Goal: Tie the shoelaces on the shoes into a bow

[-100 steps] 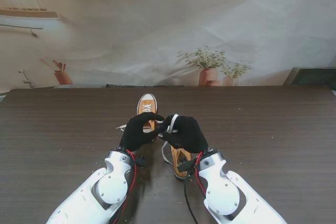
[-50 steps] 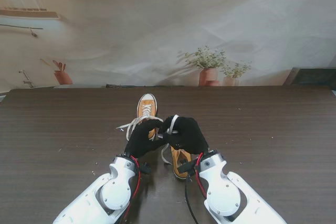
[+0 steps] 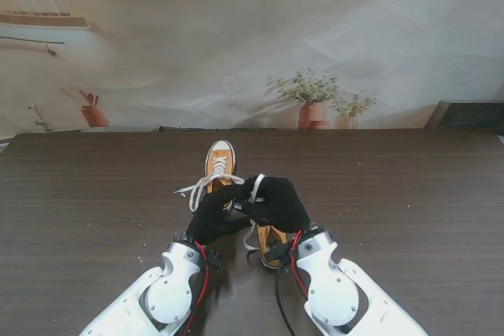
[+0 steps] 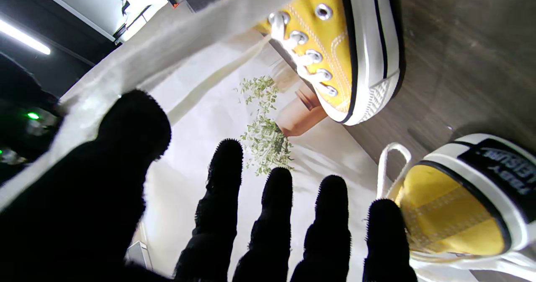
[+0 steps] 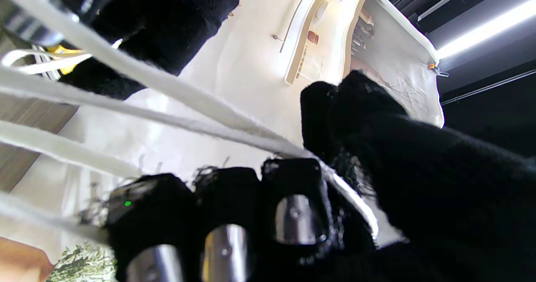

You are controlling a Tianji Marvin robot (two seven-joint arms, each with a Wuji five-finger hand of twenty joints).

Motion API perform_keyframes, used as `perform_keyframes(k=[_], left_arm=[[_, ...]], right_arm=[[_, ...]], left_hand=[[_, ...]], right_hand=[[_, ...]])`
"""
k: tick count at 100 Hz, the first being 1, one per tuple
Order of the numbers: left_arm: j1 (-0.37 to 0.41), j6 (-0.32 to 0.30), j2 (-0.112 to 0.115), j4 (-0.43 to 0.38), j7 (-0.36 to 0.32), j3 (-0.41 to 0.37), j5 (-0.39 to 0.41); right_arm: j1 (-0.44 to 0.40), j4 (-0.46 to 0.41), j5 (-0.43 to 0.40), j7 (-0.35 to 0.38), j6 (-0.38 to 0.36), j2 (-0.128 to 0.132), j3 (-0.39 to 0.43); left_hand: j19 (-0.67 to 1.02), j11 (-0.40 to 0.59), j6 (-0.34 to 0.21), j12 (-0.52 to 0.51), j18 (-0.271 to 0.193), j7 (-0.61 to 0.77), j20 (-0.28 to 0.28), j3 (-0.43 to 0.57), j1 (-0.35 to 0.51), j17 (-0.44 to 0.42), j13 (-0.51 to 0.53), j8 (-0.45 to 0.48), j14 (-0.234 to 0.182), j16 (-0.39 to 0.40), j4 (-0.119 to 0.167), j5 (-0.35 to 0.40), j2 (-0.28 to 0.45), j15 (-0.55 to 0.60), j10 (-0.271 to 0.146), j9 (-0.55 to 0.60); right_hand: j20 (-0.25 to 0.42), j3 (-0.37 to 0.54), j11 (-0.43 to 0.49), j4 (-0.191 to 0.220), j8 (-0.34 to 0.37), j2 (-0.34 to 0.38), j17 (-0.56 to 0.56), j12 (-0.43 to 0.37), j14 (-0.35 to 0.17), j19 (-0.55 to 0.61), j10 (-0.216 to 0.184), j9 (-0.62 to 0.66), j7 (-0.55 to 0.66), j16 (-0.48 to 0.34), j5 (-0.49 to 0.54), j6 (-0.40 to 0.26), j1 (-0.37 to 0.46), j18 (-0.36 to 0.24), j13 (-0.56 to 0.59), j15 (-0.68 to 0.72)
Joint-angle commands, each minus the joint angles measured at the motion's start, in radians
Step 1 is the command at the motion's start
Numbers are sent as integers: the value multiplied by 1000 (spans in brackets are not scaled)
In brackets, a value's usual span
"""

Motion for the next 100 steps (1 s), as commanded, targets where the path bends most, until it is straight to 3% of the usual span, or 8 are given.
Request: perform_keyframes(k=[1, 31, 49, 58, 62, 73, 82, 100], left_arm=[[28, -11, 0, -17, -10, 9, 5], [72, -53, -23, -42, 60, 45, -5], [63, -64, -37, -36, 72, 67, -41], [58, -70, -39, -39, 52, 71, -73], [58, -71, -39, -41, 39, 72, -91], [63, -77, -38, -50, 11, 69, -134], [75, -79, -29, -68, -29, 53, -165], [91, -78, 5, -104, -140, 7, -202]], right_arm=[[0, -7, 3, 12, 0, 0, 0], [-1, -8, 15, 22, 1, 1, 0], [-2, -8, 22, 25, -1, 1, -3], [-3, -10, 22, 26, -2, 2, -2], [-3, -11, 23, 28, 0, 2, -2], [-5, -13, 31, 35, 3, 3, 2], [-9, -14, 46, 47, 7, 5, 6], [-12, -21, 115, 95, 18, 10, 18]], left_hand=[[42, -19, 16, -21, 29, 47, 17, 31, -38, 8, -45, 56, -21, -9, -29, -42, -61, -17, -18, -37], [13, -2, -13, 11, 17, 308, 27, 93, -14, -11, -91, 307, -29, -7, -34, -142, -118, -28, -8, -110], [6, -20, -9, -1, 16, -60, 37, 48, 35, -13, -90, 12, -27, -6, -16, -95, -54, -28, -12, -105], [1, -20, -83, -3, 15, -4, 38, 5, 78, -15, -83, 11, -27, -5, 8, -18, 45, -26, -11, -73], [3, -12, -137, 0, 14, 66, 41, -140, 177, -15, -81, -3, -29, -3, -11, 14, 114, -23, -20, -53], [-5, -3, -176, 0, 6, 253, 54, -409, 356, -27, -85, -54, -31, -1, 53, 90, 294, -20, -17, -24], [-40, -20, -97, -8, 0, 282, 63, -588, 484, -46, -114, 40, -25, -4, 79, 62, 434, -38, -4, -57], [-181, -7, 4, 53, -18, 401, 91, -714, 600, -82, -191, 304, -36, -8, 84, -68, 567, -106, 20, -139]], right_hand=[[-9, 26, 27, 0, -17, 3, 31, -11, -40, 287, 42, 52, 7, -7, -36, 3, -3, -22, 24, 89], [-13, 26, 28, -2, -18, 8, 29, -10, -35, 287, 43, 51, 7, -8, -36, 7, -6, -13, 23, 89], [-13, 26, 29, -2, -18, 10, 29, -10, -33, 287, 43, 51, 9, -8, -33, 7, -8, -9, 23, 90], [-13, 26, 29, -2, -18, 11, 29, -10, -32, 287, 42, 51, 9, -8, -34, 9, -10, -7, 23, 90], [-13, 26, 29, -3, -18, 11, 29, -9, -32, 287, 42, 51, 10, -8, -33, 9, -10, -7, 23, 90], [-12, 24, 29, -3, -18, 15, 29, -9, -31, 287, 42, 51, 10, -8, -33, 8, -13, -6, 23, 89], [-12, 23, 29, -4, -19, 17, 29, -9, -31, 287, 41, 51, 9, -9, -34, 6, -16, -6, 23, 89], [-14, 21, 28, -4, -19, 21, 29, -9, -28, 287, 44, 51, 9, -9, -34, 7, -17, -4, 23, 88]])
